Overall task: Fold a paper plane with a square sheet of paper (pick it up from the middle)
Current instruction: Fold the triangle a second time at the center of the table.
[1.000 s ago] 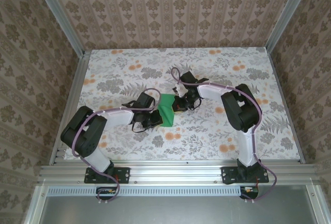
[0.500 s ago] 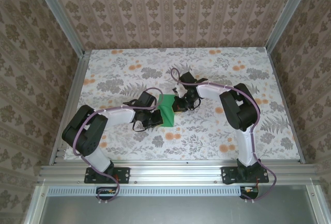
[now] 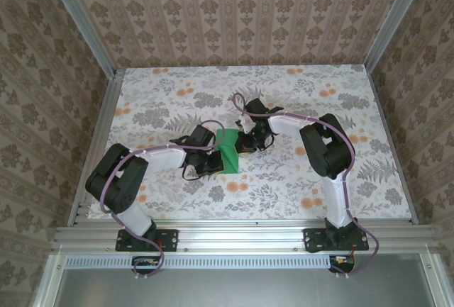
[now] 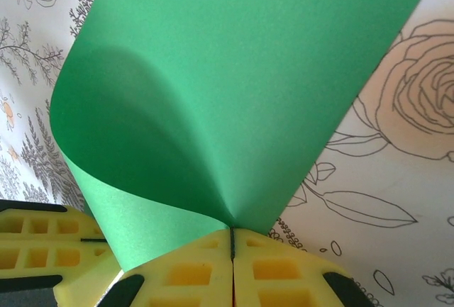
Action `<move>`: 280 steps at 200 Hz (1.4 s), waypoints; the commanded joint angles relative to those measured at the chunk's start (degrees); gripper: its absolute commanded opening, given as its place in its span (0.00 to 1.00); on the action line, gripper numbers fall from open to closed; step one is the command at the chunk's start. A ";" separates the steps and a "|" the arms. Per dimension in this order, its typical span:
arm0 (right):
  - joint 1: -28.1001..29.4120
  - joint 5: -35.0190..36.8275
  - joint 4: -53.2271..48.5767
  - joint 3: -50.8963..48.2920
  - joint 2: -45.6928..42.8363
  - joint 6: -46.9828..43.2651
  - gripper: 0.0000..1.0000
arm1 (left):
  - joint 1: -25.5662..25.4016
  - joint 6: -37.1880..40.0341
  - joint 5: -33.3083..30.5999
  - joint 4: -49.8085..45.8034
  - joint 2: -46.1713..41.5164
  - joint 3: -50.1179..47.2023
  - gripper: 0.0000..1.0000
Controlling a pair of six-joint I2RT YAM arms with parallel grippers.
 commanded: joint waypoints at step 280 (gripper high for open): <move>0.97 0.17 -3.55 4.52 1.54 -1.88 0.08 | -3.42 0.85 -4.43 -5.55 2.82 3.72 0.02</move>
